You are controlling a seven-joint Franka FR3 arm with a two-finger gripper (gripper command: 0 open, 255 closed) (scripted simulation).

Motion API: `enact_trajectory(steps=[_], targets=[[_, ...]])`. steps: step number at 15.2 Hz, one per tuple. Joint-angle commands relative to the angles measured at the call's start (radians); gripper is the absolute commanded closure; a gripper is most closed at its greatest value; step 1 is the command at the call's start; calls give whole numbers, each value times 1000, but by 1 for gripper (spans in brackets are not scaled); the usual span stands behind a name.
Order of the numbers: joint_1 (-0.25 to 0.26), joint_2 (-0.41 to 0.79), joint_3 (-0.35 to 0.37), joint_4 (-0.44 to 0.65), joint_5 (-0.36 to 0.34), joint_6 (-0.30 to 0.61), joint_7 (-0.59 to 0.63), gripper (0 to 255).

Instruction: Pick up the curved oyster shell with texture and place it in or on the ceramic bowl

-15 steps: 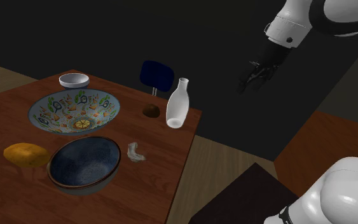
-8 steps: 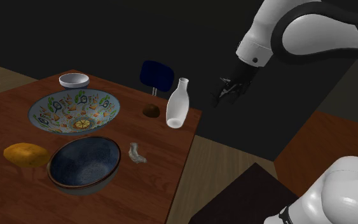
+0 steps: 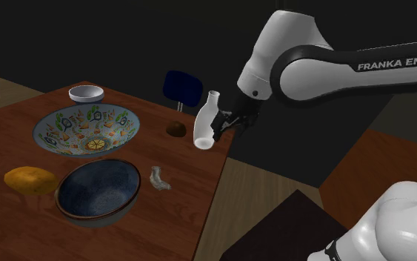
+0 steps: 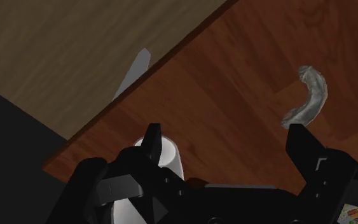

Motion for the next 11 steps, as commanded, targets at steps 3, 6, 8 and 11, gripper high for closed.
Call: enact_trajectory(steps=[3, 6, 8, 11], targets=[[5, 116, 60, 16, -8, 114, 66, 0], [5, 219, 106, 49, -37, 190, 128, 0], [5, 291, 134, 78, -70, 236, 176, 0], [9, 406, 167, 131, -139, 296, 259, 0]])
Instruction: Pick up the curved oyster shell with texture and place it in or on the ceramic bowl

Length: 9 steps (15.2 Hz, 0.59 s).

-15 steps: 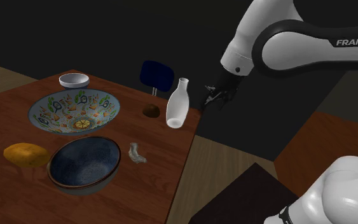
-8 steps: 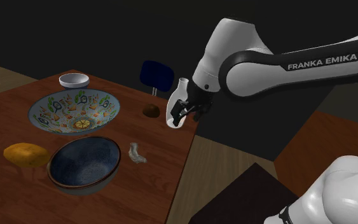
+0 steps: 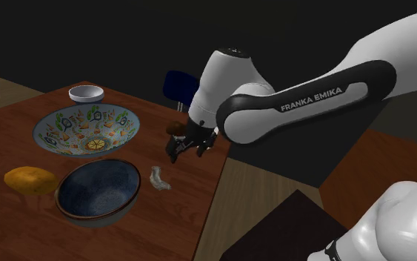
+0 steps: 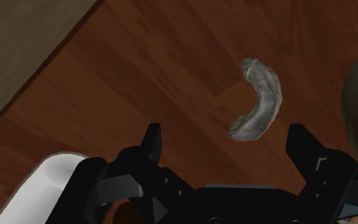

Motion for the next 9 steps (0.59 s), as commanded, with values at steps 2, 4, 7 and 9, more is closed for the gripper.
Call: enact_trajectory(steps=[2, 4, 7, 9], targets=[[11, 114, 23, 54, -80, 57, 89, 0], [30, 194, 26, 102, -144, 83, 151, 0], [75, 312, 12, 185, -235, 110, 239, 0], [98, 363, -2, 217, -271, 126, 271, 0]])
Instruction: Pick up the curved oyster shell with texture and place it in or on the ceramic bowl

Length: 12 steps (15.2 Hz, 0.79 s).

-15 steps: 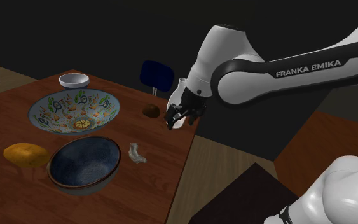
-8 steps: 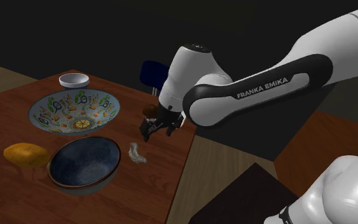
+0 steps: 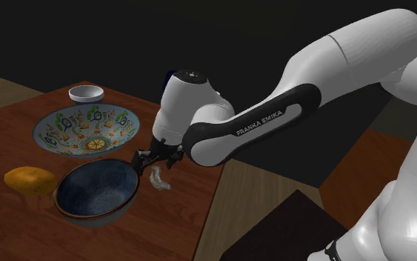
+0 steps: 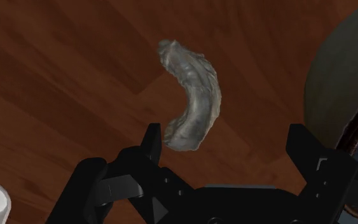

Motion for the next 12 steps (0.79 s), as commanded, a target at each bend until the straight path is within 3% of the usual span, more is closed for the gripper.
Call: enact_trajectory(steps=[1, 7, 12], targets=[[19, 53, -10, 15, -31, 20, 25, 0], [49, 122, -45, 32, -80, 67, 58, 0], [58, 120, -54, 31, -73, 68, 53, 0]])
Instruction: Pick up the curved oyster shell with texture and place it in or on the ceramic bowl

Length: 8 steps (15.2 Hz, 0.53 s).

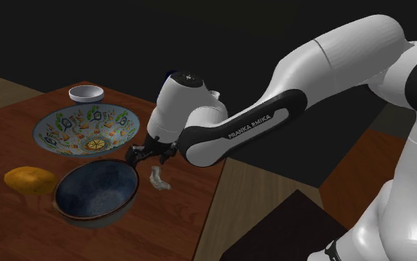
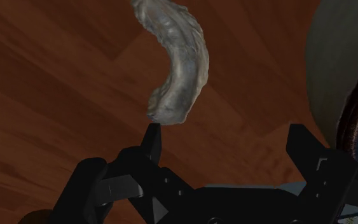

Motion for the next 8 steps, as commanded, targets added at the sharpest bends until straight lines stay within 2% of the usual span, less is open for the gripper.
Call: enact_trajectory(steps=[1, 3, 4, 8], targets=[[9, 61, 10, -23, 9, -9, -10, 0], [13, 61, 7, -23, 11, -9, -12, 0], [-1, 49, 11, -28, 25, -13, -32, 255], [27, 60, 0, -44, -4, 9, 11, 255]])
